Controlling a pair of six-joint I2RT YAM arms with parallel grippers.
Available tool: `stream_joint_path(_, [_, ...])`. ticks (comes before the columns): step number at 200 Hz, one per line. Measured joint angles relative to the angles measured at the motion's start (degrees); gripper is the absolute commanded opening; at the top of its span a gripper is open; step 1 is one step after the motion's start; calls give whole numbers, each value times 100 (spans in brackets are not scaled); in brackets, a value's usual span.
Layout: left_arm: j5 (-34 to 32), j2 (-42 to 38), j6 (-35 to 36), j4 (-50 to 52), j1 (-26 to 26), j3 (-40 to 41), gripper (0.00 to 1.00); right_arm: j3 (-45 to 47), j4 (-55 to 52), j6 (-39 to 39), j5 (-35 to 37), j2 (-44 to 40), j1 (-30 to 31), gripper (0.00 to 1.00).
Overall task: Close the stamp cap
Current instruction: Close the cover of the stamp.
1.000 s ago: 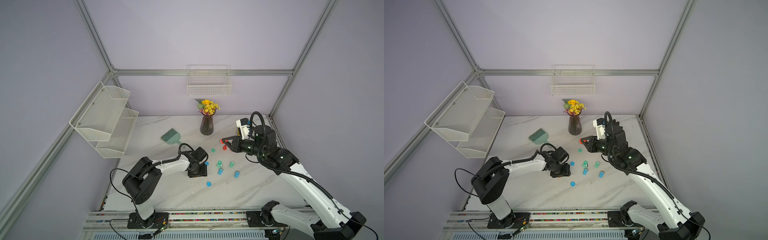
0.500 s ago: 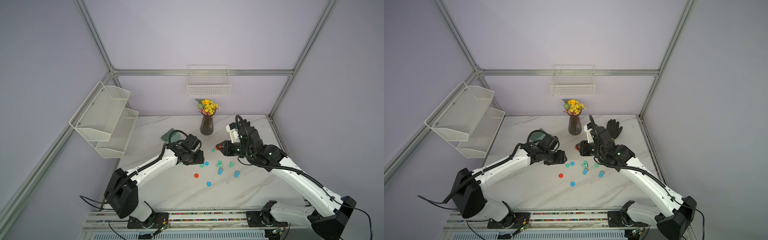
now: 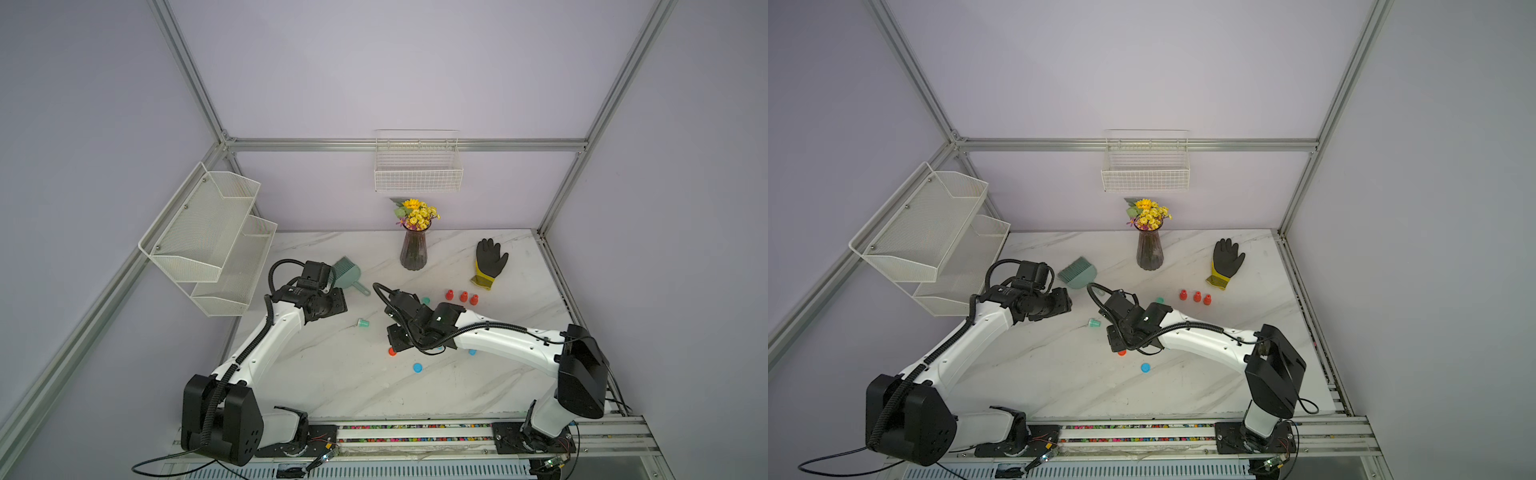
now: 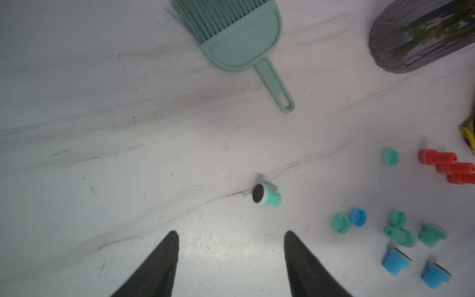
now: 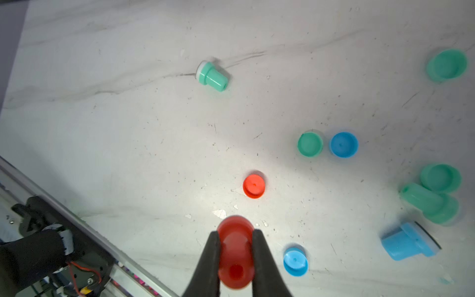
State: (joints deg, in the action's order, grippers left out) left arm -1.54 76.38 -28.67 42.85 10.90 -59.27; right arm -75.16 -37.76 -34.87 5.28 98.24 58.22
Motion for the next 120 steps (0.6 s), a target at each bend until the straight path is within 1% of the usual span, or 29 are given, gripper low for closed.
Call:
stream_joint_path(24, [26, 234, 249, -13, -334, -7, 65, -70, 4, -52, 50, 529, 13, 0])
stream_joint_path(52, [133, 236, 424, -35, -498, -7, 66, -70, 2, -87, 68, 914, 20, 0])
stream_joint_path(120, [330, 236, 584, -37, -695, -7, 66, -133, 92, -83, 131, 1119, 42, 0])
